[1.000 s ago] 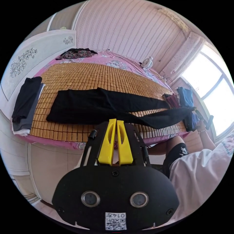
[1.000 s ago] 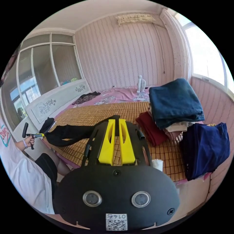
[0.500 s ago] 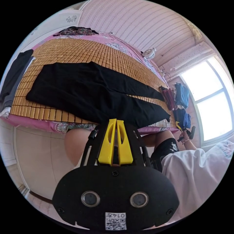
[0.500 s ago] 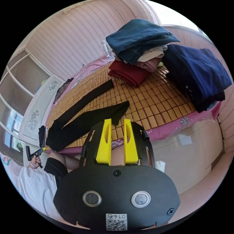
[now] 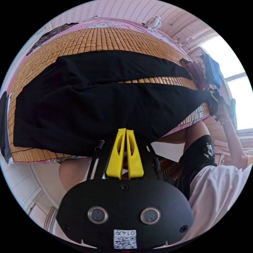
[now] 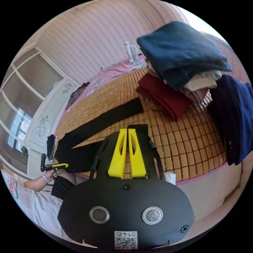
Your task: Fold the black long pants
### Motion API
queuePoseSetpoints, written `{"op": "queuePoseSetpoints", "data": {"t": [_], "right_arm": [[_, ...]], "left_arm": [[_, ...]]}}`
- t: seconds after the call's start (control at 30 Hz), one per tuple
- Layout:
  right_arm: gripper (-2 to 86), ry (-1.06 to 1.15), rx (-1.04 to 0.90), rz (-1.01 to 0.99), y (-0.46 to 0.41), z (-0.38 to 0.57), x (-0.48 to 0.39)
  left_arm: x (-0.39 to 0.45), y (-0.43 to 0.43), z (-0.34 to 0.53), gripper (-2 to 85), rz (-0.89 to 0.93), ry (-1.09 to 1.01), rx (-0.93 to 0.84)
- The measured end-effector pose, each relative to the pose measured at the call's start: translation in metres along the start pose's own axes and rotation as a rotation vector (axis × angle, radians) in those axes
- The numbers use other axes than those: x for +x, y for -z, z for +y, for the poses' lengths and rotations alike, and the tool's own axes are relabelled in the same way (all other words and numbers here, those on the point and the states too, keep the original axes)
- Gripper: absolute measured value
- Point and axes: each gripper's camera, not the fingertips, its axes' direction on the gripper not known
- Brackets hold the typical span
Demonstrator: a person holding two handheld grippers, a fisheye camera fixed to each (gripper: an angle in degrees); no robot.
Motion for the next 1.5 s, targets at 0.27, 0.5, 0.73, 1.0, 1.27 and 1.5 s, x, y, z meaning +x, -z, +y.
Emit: {"op": "queuePoseSetpoints", "data": {"t": [0.27,0.5,0.73,1.0,1.27,1.5], "right_arm": [[1.3,-0.245,-0.080,0.050,0.016,0.059,0.033],[4.6,-0.252,-0.091,0.205,-0.004,0.056,0.009],[5.9,0.013,-0.263,0.321,-0.081,0.001,-0.060],[1.6,0.127,-0.386,0.440,-0.126,-0.015,-0.095],[-0.1,0.066,-0.440,0.518,-0.142,-0.037,-0.132],[-0.9,0.079,-0.431,0.626,-0.137,-0.042,-0.187]], "left_arm": [[0.004,-0.001,0.011,-1.0,-0.018,-0.026,0.051],[-0.008,0.016,0.038,-1.0,0.019,0.007,0.154],[-0.030,0.008,0.057,-1.0,0.021,0.118,0.186],[-0.107,0.040,0.112,-0.1,0.005,0.449,0.442],[-0.209,0.058,0.146,6.4,-0.125,0.730,0.507],[-0.230,0.027,0.116,5.1,-0.236,0.694,0.339]]}}
